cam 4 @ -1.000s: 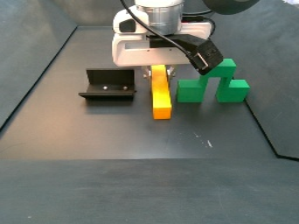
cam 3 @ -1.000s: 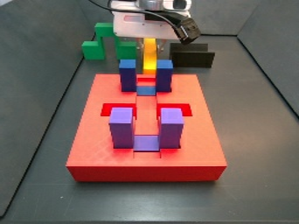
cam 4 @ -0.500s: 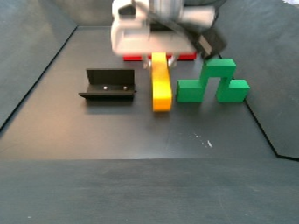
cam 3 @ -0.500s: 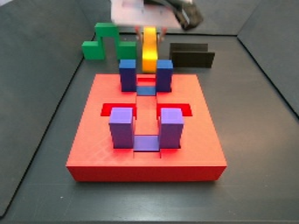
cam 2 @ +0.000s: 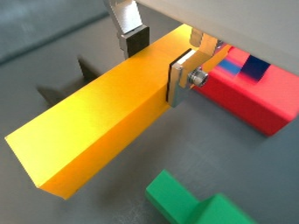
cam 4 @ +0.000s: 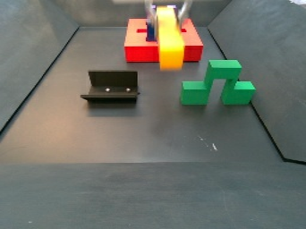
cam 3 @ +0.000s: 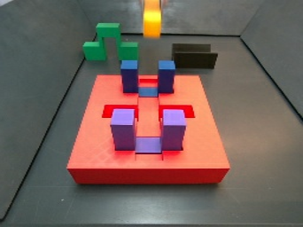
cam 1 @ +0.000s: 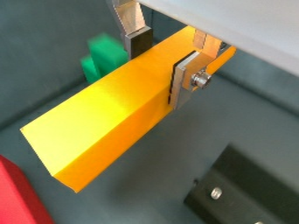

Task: Pick up the yellow object. Move up. Move to above the board. Insert the yellow object.
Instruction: Move to above the board.

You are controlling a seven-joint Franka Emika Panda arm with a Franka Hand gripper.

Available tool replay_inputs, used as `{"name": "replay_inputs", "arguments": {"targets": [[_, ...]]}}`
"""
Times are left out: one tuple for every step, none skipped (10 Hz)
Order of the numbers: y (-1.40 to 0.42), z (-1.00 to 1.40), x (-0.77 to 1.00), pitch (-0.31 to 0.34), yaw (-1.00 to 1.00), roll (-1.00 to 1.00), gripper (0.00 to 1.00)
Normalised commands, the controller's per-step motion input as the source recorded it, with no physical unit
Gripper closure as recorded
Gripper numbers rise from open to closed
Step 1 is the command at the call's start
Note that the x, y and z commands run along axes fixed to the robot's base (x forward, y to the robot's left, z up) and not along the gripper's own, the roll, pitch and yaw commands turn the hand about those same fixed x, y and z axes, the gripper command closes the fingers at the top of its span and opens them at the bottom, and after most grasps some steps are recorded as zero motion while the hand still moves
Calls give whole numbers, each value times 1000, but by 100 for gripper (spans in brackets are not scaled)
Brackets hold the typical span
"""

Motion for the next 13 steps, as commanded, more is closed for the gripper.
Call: {"name": "replay_inputs", "arguments": {"targets": [[-1, 1400, 4, 39, -1, -13, 100], [-3, 1400, -4, 63, -2, -17, 100], [-4, 1400, -6, 52, -2, -18, 100], [-1, 710, 16, 48, -2, -20, 100], [3, 326, 43, 49, -2, -22, 100], [3, 199, 56, 50, -2, -23, 100], [-1400, 241, -55, 129, -121, 80, 100], [-1400, 227, -59, 104, -78, 121, 100], [-1400, 233, -60, 82, -50, 115, 100], [-1400, 240, -47, 71, -24, 27, 100], [-1400, 244, -41, 78, -16, 19, 100], [-1400, 257, -35, 84, -1, 20, 100], [-1400, 264, -7, 93, 3, -2, 100]]}}
